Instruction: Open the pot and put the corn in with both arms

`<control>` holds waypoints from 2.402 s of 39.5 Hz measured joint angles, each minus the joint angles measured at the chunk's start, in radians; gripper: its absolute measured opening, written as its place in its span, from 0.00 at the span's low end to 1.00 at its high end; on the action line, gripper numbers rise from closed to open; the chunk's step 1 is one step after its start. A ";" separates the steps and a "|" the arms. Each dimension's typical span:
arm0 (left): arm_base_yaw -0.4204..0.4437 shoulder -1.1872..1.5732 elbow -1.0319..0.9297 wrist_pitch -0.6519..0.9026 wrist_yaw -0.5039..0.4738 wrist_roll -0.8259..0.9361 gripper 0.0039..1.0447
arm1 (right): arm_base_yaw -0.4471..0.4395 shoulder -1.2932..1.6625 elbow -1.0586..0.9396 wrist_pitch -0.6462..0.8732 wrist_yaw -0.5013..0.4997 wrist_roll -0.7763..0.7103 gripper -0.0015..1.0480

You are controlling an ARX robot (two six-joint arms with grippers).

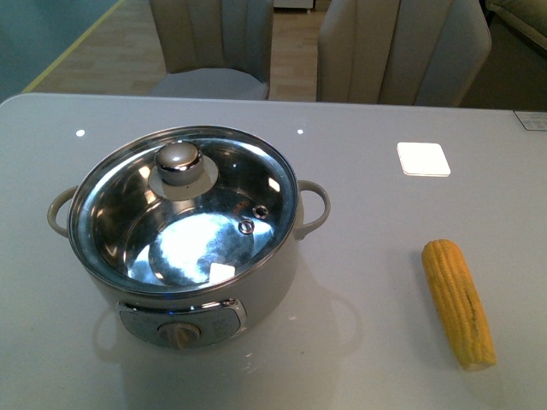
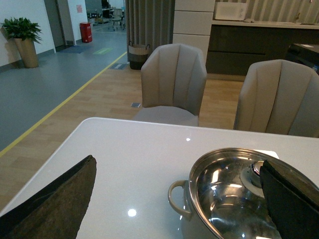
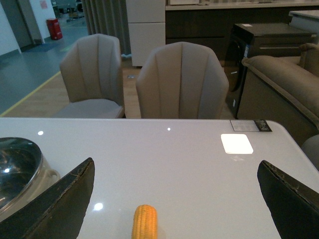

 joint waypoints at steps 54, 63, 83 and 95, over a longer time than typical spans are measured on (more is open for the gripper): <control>-0.284 1.560 0.255 1.157 -0.098 -0.006 0.94 | 0.000 -0.001 0.000 0.000 0.000 0.000 0.92; -0.300 1.846 0.400 1.230 -0.081 0.020 0.94 | 0.000 -0.001 0.000 0.000 0.000 0.000 0.92; -0.360 2.070 0.612 1.160 -0.109 0.016 0.94 | 0.000 -0.001 0.000 0.000 0.000 0.000 0.92; -0.385 2.112 0.632 1.147 -0.124 0.008 0.94 | 0.000 -0.001 0.000 0.000 0.000 0.000 0.92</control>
